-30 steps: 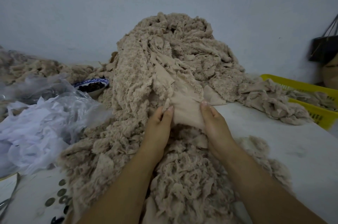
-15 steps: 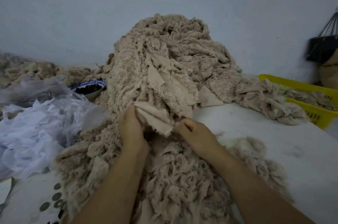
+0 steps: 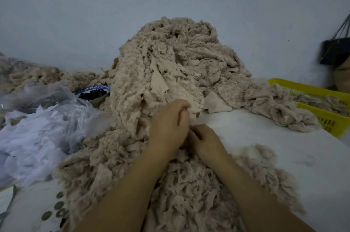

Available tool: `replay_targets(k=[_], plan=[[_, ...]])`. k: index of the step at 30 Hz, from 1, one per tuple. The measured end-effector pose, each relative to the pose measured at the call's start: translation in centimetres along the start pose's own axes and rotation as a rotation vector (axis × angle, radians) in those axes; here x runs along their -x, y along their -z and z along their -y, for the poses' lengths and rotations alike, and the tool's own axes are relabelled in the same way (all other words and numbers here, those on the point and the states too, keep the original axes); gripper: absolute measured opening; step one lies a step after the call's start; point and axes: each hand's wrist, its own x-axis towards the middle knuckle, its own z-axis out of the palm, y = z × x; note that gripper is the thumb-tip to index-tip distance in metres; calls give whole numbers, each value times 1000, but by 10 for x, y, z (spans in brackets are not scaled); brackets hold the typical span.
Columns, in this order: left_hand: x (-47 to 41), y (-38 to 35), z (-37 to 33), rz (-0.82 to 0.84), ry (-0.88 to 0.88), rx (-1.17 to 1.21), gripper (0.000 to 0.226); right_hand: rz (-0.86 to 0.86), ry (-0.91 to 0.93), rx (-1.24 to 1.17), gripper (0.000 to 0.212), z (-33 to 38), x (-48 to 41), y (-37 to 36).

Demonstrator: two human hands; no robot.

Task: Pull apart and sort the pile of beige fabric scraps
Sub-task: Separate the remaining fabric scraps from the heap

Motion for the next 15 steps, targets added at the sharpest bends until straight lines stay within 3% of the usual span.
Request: replay_targets(k=[2,3,7,10,13,15], plan=[[-8,-13,2,291,287,-44,25,41,-4,-31,32,1,1,0],[-12,-18,9,319,416,-76,23,36,-11,-47,31,0,2,0],[-16,-20,35,106,652,-90,42,6,-25,-25,41,-4,3,2],[-17,-24,39,78,702,-40,51,32,-47,-16,42,0,5,2],[-21,-20,31,52,630,135,30,8,-48,-39,42,1,6,3],[-20,-12,14,73,513,228,35,-36,-98,-118,43,0,5,7]])
